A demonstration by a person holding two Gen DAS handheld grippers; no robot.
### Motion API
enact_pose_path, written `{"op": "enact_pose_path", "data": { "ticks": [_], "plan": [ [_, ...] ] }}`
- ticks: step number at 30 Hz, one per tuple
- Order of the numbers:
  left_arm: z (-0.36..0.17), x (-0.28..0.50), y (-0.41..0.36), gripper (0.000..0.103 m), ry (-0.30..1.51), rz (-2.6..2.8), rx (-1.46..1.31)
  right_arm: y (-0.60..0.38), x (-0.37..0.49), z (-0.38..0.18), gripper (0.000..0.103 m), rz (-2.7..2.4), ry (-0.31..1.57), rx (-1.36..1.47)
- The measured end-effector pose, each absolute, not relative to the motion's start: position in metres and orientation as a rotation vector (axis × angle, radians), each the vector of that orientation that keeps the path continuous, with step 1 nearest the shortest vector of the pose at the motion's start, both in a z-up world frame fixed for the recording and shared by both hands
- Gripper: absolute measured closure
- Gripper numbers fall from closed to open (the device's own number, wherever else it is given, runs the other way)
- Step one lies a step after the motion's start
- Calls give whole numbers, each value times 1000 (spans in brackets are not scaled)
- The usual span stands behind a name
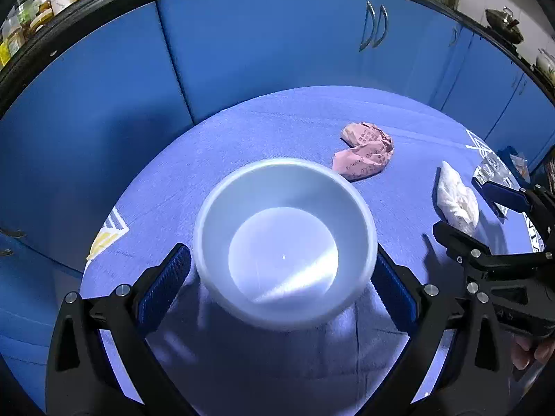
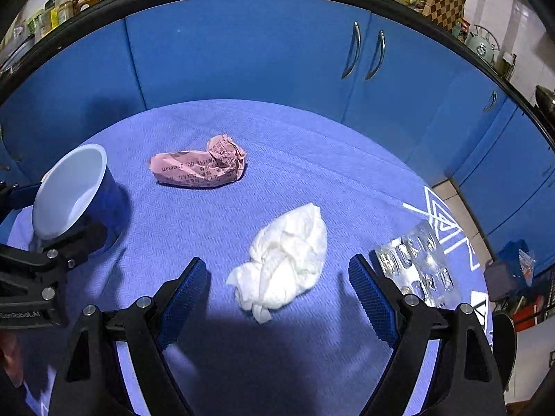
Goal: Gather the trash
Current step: 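Move both tools back toward the white tissue and blister pack on the table, then grasp the white tissue with the right tool while the left tool grasps the white bowl rim, then carry the tissue in the right tool while the left tool carries the bowl over the bin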
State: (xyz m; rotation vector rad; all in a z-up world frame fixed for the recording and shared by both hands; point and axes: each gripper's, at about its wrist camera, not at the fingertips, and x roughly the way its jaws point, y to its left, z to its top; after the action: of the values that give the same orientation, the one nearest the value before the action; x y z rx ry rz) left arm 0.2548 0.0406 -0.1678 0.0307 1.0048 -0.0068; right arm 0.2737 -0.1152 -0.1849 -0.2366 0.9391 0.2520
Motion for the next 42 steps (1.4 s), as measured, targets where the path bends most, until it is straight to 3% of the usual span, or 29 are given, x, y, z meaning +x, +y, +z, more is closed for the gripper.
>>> {"op": "enact_pose_path", "data": {
  "ticks": [3, 6, 8, 11, 42],
  "plan": [
    [-171, 259, 43, 8, 1006, -9, 18, -114, 272, -184, 22, 255, 926, -254],
    [-171, 262, 42, 21, 1014, -22, 10, -112, 272, -184, 41, 262, 918, -263],
    [-171, 263, 40, 26, 1018, -25, 12, -111, 271, -186, 63, 262, 927, -279],
    [-165, 258, 38, 26, 993, -23, 18, -113, 270, -184, 72, 247, 916, -286],
    [-61, 184, -48, 26, 815, -108, 132, -208, 169, -78, 74, 151, 714, -233]
  ]
}}
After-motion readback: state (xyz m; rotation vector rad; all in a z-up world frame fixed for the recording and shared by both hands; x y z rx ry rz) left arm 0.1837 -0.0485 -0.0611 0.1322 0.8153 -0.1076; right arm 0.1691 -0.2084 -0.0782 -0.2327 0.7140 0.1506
